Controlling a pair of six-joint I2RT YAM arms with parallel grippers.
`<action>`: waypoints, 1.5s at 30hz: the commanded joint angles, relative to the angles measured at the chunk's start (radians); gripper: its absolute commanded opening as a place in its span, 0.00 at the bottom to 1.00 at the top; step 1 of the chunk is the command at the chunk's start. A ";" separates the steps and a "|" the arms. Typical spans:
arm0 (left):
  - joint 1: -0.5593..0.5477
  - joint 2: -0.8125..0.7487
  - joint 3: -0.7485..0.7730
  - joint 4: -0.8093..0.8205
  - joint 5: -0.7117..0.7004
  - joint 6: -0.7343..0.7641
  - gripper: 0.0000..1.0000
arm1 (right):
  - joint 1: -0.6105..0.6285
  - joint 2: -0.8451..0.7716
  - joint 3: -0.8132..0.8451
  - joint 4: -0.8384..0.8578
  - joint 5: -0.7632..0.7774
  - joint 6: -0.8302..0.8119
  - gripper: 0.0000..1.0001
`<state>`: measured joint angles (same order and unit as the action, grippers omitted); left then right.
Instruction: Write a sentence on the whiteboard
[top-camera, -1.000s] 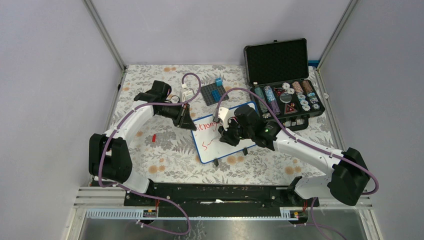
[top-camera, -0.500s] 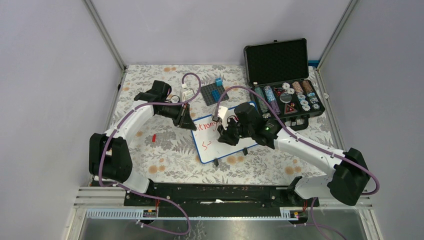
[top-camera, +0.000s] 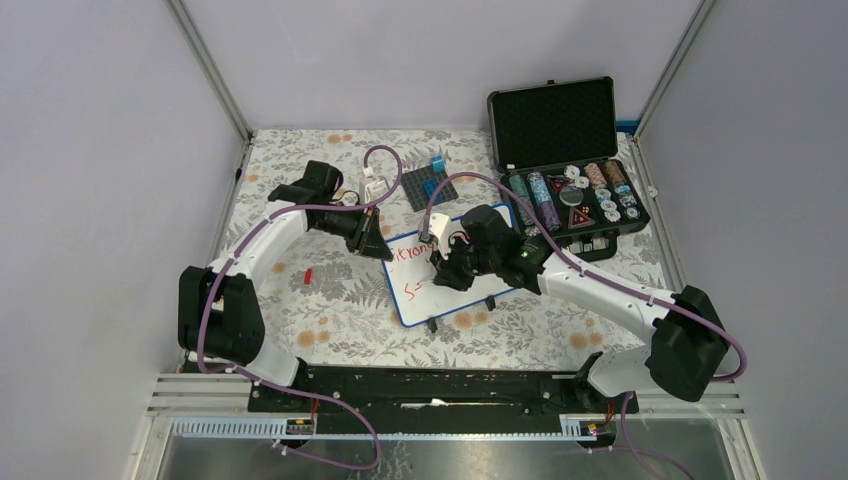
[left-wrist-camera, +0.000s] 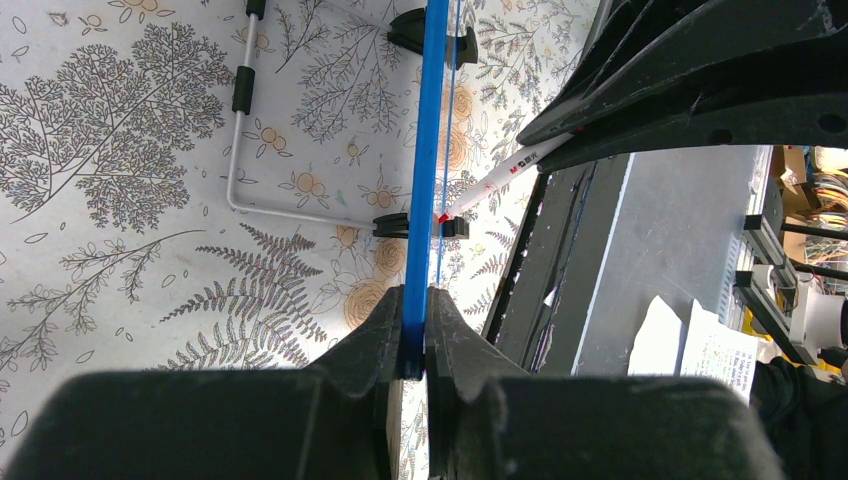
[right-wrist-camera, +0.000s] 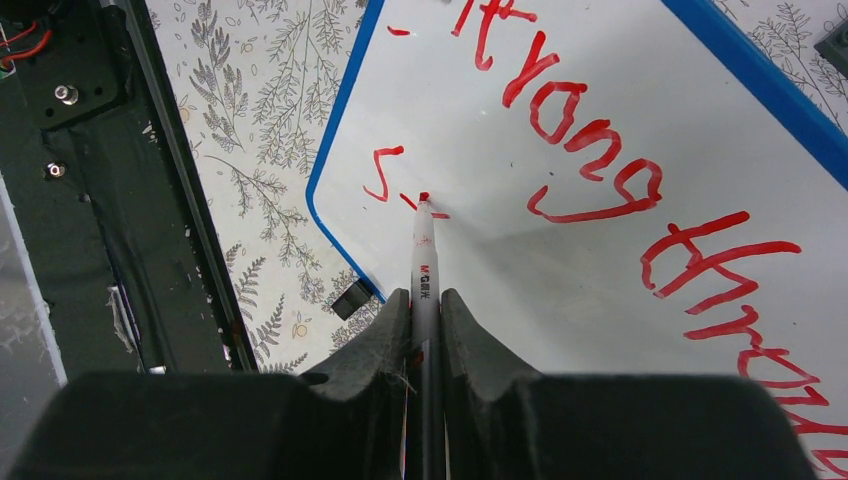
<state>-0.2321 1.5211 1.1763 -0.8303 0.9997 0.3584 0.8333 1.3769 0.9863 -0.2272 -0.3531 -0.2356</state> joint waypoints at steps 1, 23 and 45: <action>0.003 0.005 0.029 0.032 -0.037 0.031 0.00 | 0.001 0.008 0.006 0.031 0.016 -0.013 0.00; 0.003 0.010 0.029 0.031 -0.039 0.029 0.00 | 0.009 -0.027 -0.061 -0.014 -0.027 -0.053 0.00; 0.000 0.009 0.030 0.033 -0.041 0.027 0.00 | -0.007 -0.127 -0.064 -0.046 0.029 -0.054 0.00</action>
<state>-0.2321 1.5219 1.1763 -0.8303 1.0000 0.3584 0.8349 1.2869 0.9188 -0.2623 -0.3313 -0.2821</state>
